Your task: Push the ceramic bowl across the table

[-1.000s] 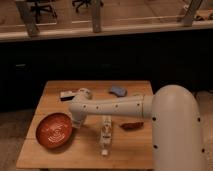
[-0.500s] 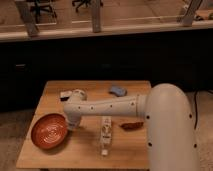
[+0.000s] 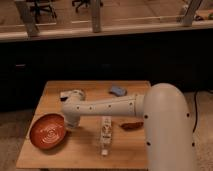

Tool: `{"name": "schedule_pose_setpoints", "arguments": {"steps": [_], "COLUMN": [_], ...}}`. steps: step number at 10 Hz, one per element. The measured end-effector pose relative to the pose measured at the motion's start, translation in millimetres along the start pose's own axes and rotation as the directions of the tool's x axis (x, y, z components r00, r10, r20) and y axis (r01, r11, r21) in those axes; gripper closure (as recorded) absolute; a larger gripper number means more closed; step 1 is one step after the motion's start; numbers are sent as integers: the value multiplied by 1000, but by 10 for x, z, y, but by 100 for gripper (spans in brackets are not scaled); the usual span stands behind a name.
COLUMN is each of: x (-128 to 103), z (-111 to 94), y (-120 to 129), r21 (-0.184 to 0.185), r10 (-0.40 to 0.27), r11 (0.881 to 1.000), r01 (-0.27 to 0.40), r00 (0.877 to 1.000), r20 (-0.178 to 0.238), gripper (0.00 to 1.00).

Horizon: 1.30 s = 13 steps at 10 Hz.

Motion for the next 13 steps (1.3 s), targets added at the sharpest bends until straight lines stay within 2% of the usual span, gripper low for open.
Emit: {"name": "schedule_pose_setpoints", "arguments": {"steps": [5, 8, 11, 13], "x": [-63, -431, -545, -588], "z": [8, 70, 73, 73], "y": [31, 159, 225, 246], "r21": [-1, 10, 26, 32], "r10": [-29, -121, -181, -188], "r11": [1000, 993, 983, 982], "r01": [29, 121, 179, 186], "r00": [1000, 991, 980, 978], "r20": [5, 56, 83, 85], "gripper": [97, 97, 97, 97]}}
